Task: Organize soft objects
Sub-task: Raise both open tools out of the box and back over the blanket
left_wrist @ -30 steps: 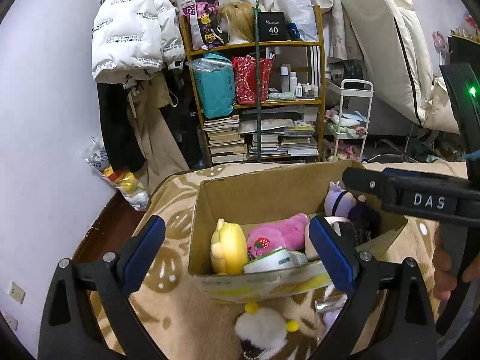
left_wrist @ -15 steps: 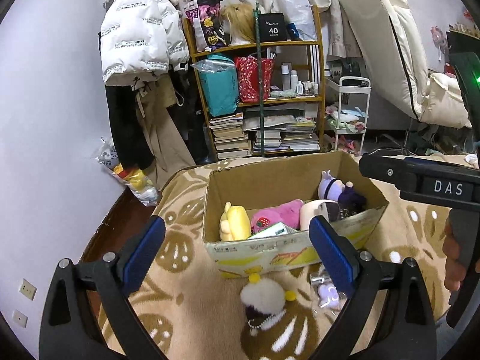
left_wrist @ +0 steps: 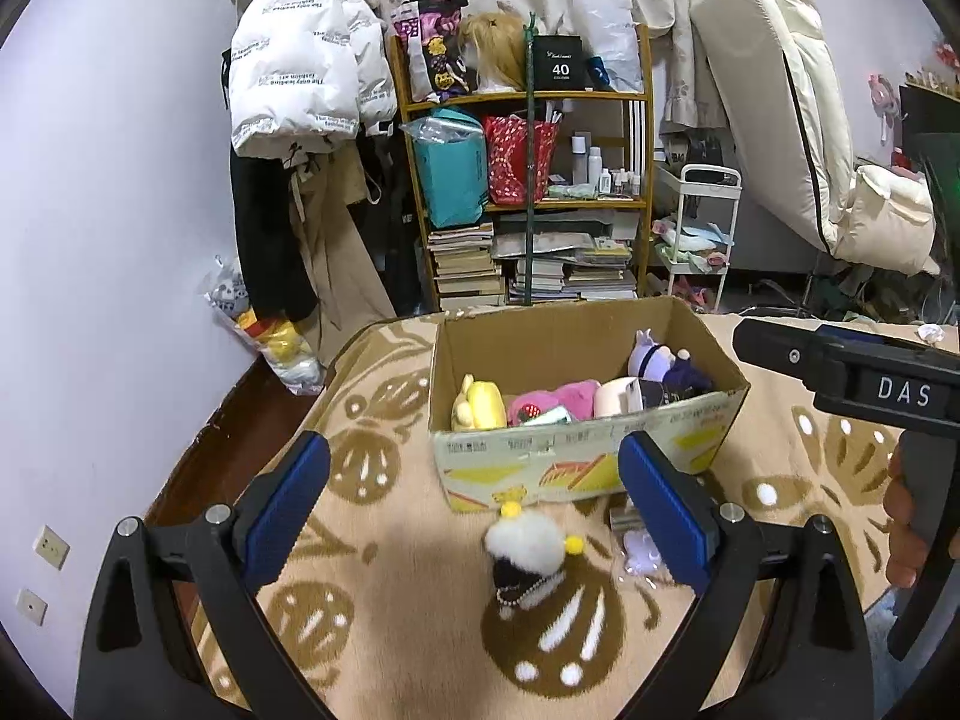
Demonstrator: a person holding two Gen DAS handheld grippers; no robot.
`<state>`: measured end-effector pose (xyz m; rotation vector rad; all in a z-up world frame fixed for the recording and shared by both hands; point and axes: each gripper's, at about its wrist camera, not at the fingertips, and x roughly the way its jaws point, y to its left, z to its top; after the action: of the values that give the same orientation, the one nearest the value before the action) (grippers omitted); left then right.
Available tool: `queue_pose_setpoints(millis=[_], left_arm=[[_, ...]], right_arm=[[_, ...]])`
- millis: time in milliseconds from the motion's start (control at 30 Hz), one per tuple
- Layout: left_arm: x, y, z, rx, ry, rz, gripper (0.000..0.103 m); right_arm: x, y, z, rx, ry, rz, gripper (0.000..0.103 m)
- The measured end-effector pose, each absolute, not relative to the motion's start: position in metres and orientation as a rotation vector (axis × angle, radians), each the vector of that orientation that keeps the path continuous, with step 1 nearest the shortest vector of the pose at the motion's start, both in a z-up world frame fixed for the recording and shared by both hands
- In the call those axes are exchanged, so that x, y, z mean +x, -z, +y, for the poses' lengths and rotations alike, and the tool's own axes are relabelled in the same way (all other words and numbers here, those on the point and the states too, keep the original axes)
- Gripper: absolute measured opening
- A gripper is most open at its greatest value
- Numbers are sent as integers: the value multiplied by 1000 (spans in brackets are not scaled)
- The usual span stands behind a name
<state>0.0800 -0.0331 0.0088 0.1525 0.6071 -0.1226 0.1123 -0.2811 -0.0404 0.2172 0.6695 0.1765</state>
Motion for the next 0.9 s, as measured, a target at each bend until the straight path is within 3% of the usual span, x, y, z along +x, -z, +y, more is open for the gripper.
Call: queue_pose_setpoints(millis=[900], left_arm=[[101, 33, -27, 143, 115, 731, 96]], right_arm=[[120, 84, -270, 149, -163, 785, 103]])
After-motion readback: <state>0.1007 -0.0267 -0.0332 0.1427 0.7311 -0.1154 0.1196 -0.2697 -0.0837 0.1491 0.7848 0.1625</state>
